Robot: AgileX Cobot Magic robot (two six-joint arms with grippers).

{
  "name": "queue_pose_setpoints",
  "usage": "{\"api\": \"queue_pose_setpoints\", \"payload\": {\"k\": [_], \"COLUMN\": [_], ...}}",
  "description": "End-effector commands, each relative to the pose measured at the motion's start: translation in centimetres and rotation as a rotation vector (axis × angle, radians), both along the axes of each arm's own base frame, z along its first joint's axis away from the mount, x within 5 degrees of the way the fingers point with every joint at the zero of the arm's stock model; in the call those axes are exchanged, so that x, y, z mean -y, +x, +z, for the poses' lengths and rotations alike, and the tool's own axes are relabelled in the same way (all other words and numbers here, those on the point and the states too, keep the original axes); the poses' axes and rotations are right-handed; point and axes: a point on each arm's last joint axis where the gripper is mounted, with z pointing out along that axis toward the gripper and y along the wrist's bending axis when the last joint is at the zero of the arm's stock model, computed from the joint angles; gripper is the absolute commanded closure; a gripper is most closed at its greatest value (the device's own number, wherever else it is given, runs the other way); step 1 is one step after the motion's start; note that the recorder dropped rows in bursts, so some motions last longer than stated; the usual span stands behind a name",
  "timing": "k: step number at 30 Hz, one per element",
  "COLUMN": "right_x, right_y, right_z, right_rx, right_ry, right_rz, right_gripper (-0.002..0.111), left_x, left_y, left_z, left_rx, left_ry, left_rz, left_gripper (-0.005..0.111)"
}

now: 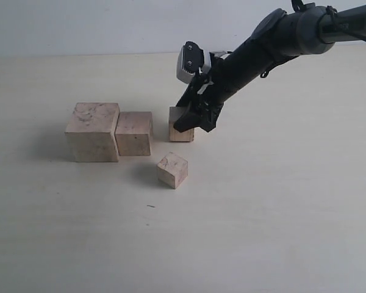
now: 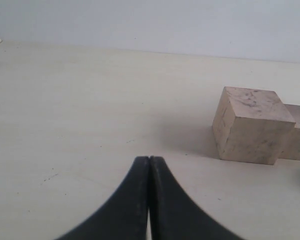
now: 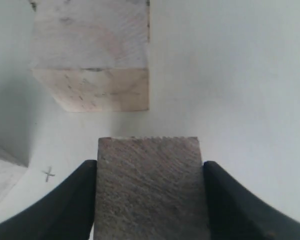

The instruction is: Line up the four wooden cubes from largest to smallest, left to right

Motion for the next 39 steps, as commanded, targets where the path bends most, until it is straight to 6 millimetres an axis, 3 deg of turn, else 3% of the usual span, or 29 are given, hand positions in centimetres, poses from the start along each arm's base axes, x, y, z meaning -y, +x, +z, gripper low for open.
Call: {"api": "queue_pose_setpoints", "payload": {"k": [1, 7, 14, 25, 39], "right_x": [0.2, -0.3, -2.2, -2.4, -2.3], "right_y": [-0.6, -1.2, -1.9, -1.8, -2.1], "right_z": [0.3, 0.3, 0.0, -2.5, -2.6], "right_rx": [-0.057, -0.106, -0.063, -0.040, -0.035], "right_ry": [0.010, -0.013, -0.045, -0.097, -0.106], "right_rz": [0.040, 0.048, 0.017, 0.014, 0.071], "right_gripper": [0.108, 0.108, 0.108, 0.108, 0.108], "left_x": [0.0, 0.0, 0.0, 0.0, 0.0], "left_y": [0.0, 0.0, 0.0, 0.0, 0.0], "left_z": [0.2, 0.2, 0.2, 0.2, 0.2], "left_rx": [0.019, 0.019, 0.019, 0.019, 0.019], "left_ry": [0.001, 0.001, 0.001, 0.001, 0.001], "left_rz": [0.002, 0.002, 0.002, 0.002, 0.002], "left_gripper": [0.107, 0.107, 0.107, 0.107, 0.107]}}
